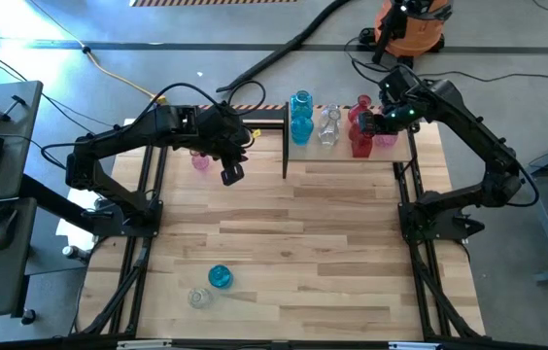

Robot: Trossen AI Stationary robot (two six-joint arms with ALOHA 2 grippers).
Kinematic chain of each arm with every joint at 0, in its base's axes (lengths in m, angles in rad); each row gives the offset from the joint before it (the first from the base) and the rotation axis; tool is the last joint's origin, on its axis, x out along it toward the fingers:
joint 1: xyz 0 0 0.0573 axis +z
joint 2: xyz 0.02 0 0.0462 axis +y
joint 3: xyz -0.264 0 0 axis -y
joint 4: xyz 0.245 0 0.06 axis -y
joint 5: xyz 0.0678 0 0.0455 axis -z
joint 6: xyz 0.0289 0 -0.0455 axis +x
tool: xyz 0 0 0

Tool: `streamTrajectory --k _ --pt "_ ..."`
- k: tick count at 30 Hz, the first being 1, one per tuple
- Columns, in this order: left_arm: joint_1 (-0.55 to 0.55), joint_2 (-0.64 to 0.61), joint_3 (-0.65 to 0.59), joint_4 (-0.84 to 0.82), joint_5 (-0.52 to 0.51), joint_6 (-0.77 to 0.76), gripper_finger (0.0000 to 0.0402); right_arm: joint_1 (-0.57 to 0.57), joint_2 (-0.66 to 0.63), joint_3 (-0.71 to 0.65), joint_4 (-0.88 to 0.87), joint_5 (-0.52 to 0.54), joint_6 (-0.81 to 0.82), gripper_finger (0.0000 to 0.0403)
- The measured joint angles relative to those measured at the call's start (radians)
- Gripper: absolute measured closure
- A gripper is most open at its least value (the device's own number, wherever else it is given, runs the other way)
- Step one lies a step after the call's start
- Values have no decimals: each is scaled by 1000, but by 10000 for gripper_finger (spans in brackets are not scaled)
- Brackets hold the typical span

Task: Sort vases onto shelf
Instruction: Put the red vase on the shelf aligned with the other red vase, then put the blue vase on the shelf aligned with the other blue vase

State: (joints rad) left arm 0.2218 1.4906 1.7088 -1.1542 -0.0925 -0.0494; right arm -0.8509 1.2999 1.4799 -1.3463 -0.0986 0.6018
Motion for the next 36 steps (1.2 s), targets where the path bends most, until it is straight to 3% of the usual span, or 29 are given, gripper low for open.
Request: streamTrajectory --k 9,18,22,30,36 --pt "0 0 0 0 0 0 316 0 0 0 9 -6 0 394" --pt "0 0 0 0 0 0 316 0 0 0 10 16 -18 302" --pt "0 0 0 0 0 0 316 0 0 0 11 2 -16 279" --pt "0 0 0 0 0 0 316 0 1 9 6 -11 -17 272" --pt "0 0 0 0 0 0 316 0 1 104 -3 -11 -24 272"
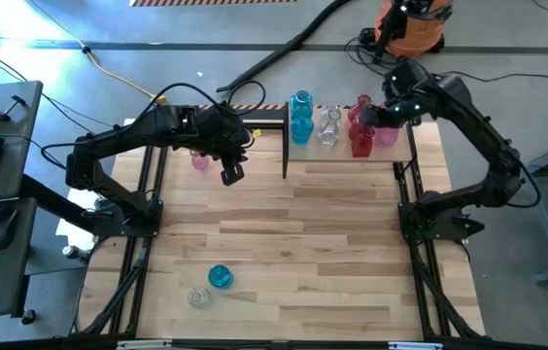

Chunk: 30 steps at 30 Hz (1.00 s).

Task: Sort vases onto shelf
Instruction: Put the blue vase on the shelf aligned with the other blue vase

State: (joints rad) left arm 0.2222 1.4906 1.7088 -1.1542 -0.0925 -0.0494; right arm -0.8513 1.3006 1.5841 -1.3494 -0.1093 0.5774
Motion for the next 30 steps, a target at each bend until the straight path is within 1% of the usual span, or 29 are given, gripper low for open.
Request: streamTrajectory --k 4,9,16,21,30 --pt "0 0 0 0 0 0 316 1 0 69 -17 -4 -9 272" --pt "0 0 0 0 0 0 316 1 0 128 -52 -36 -47 272" --pt "0 0 0 0 0 0 316 19 0 170 -94 -113 -112 272" --pt "0 0 0 0 0 0 316 79 0 171 -107 -153 -153 272" --pt "0 0 0 0 0 0 316 216 0 169 -104 -155 -146 272"
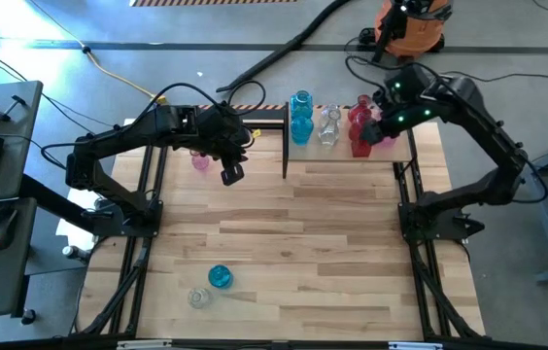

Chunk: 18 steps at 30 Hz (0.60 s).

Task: Sort vases onto shelf
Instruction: Put the blue vase on the shelf aligned with the other blue vase

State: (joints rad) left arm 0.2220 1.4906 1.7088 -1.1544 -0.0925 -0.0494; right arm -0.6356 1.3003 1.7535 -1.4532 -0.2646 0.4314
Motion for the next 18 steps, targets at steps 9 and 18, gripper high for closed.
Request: streamTrajectory --k 9,18 --pt "0 0 0 2 0 -1 316 115 0 -1 3 45 33 272" --pt "0 0 0 6 0 -1 316 186 0 -1 20 105 65 272"
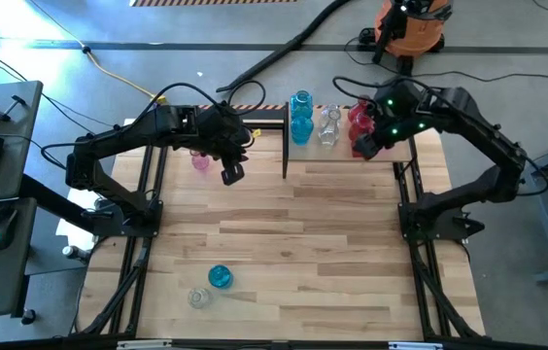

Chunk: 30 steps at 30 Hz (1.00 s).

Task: Sort vases onto shelf
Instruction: Put the blue vase on the shelf aligned with the other blue vase

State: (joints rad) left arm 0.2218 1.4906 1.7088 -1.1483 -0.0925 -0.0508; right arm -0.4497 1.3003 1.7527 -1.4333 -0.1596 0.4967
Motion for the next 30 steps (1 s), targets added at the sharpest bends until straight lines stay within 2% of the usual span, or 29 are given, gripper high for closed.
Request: streamTrajectory --k 11,17,21,25,30 --pt "0 0 0 110 0 -90 316 57 0 0 56 13 9 272" --pt "-3 0 0 115 0 -204 316 71 0 0 77 55 23 272" --pt "-19 0 0 107 20 -191 316 71 0 -1 77 55 25 272" --pt "-50 0 0 103 83 -192 316 71 0 -1 77 55 27 272" --pt "-97 0 0 96 100 -192 316 71 3 -1 95 77 27 272"
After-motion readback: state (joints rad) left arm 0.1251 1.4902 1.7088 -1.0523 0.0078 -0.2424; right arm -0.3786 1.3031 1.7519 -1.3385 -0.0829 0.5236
